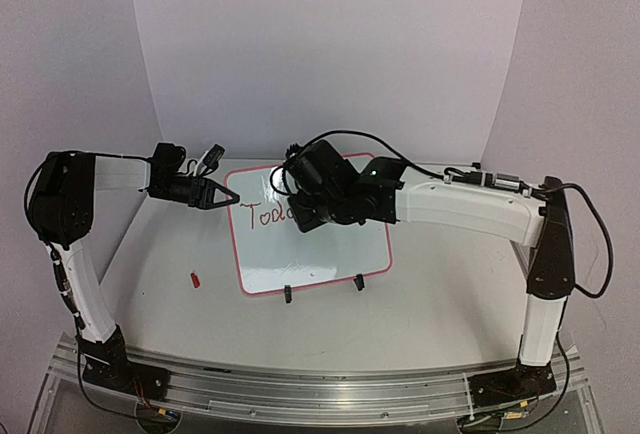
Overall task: Write a sentence on the whiteboard
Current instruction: Write on the whiteboard with the whiteboard.
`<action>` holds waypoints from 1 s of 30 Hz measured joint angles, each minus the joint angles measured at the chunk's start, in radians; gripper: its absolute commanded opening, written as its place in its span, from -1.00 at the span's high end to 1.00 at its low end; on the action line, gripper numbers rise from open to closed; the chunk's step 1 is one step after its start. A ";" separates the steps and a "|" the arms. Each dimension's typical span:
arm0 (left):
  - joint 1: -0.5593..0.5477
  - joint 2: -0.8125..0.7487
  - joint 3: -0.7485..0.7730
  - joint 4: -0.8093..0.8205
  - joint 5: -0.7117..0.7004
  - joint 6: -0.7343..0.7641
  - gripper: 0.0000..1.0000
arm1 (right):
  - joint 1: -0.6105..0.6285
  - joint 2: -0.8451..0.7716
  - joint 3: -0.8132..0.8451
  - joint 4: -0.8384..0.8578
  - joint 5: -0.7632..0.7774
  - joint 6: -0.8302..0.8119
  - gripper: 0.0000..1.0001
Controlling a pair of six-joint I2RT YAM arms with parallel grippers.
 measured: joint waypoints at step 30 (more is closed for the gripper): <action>0.000 0.000 0.000 0.000 0.000 0.001 1.00 | -0.018 0.047 0.008 0.017 -0.008 0.000 1.00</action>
